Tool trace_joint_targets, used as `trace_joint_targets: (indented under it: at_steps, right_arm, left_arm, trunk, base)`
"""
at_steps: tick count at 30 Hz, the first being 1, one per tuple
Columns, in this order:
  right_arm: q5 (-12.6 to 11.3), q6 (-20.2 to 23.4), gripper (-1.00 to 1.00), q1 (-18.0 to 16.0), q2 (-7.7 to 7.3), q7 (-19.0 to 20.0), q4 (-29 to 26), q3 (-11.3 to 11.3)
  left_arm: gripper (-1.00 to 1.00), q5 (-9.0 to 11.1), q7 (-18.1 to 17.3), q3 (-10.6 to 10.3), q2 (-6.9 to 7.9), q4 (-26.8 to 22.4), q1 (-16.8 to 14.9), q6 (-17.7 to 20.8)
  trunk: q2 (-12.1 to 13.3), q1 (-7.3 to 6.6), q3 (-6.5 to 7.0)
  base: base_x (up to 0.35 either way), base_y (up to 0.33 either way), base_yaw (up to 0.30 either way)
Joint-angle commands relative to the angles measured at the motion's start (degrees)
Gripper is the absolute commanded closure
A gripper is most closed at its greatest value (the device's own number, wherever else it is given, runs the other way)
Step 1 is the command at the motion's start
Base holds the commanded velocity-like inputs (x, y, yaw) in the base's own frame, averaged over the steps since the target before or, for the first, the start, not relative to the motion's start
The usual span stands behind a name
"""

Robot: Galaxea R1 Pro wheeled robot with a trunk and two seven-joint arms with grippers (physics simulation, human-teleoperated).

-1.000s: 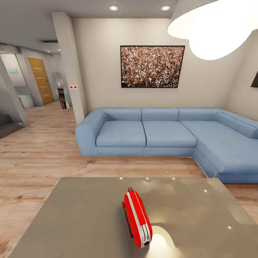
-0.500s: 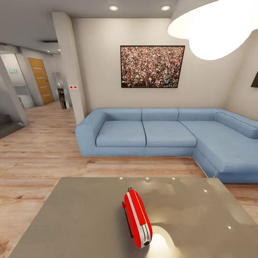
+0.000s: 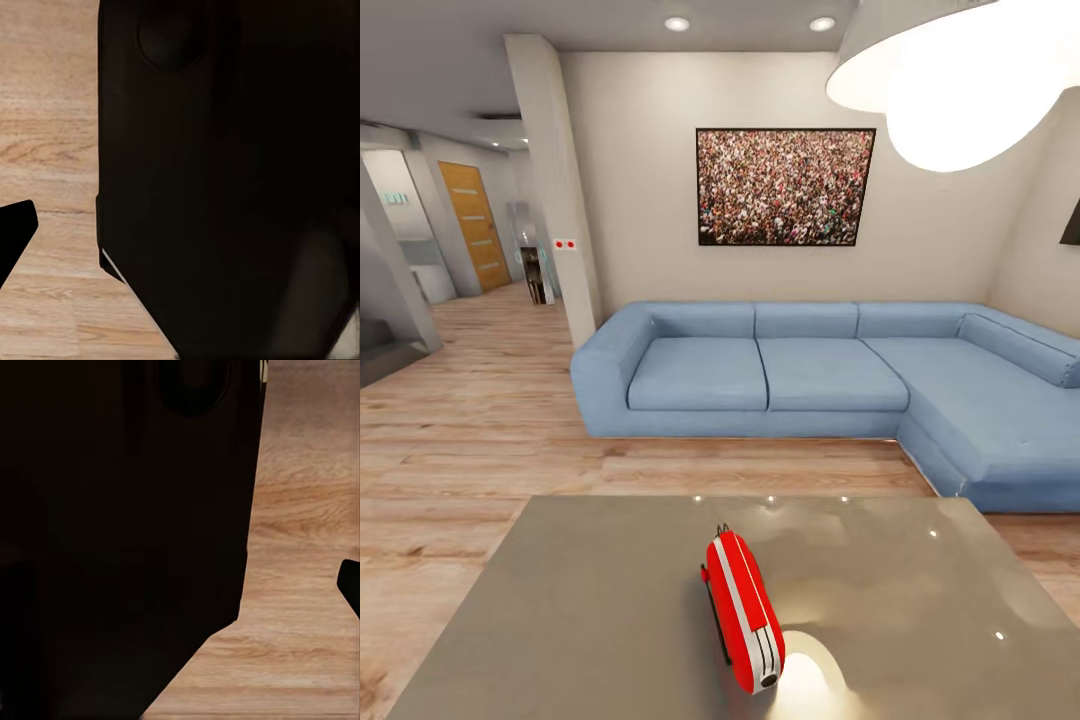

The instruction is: Turn on the radio receiver that's on the table in the living room.

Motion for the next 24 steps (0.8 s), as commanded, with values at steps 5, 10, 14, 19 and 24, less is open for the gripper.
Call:
trace_joint_targets:
  at_steps: [5,10,14,19,24]
  right_arm:
    - [0.0,0.0,-1.0,0.0,-0.02,0.0,0.0,0.0]
    - [0.1,0.0,-1.0,0.0,0.11,0.1,0.0,0.0]
    - [0.1,-0.1,-1.0,0.0,0.08,0.1,0.0,0.0]
    - [0.1,-0.1,-1.0,0.0,0.12,0.1,0.0,0.0]
    - [0.1,-0.1,-1.0,0.0,0.07,0.2,0.0,0.0]
  left_arm:
    - [-1.0,0.0,0.0,0.0,0.01,0.0,0.0,0.0]
    - [-1.0,0.0,0.0,0.0,0.01,0.0,0.0,0.0]
    - [-1.0,0.0,0.0,0.0,0.02,0.0,0.0,0.1]
    - [-1.0,0.0,0.0,0.0,0.02,0.0,0.0,0.1]
    - [-1.0,0.0,0.0,0.0,0.03,0.0,0.0,0.1]
  trunk:
    - [2.0,-1.11,0.9]
    - [4.0,-2.2,1.8]
    - [5.6,-3.08,2.52]
    - [7.6,-4.18,3.42]
    - [9.6,-5.28,4.32]
  base:
    - [0.0,0.0,0.0]
    - [0.0,0.0,0.0]
    - [0.0,0.0,0.0]
    - [0.0,0.0,0.0]
    - [0.0,0.0,0.0]
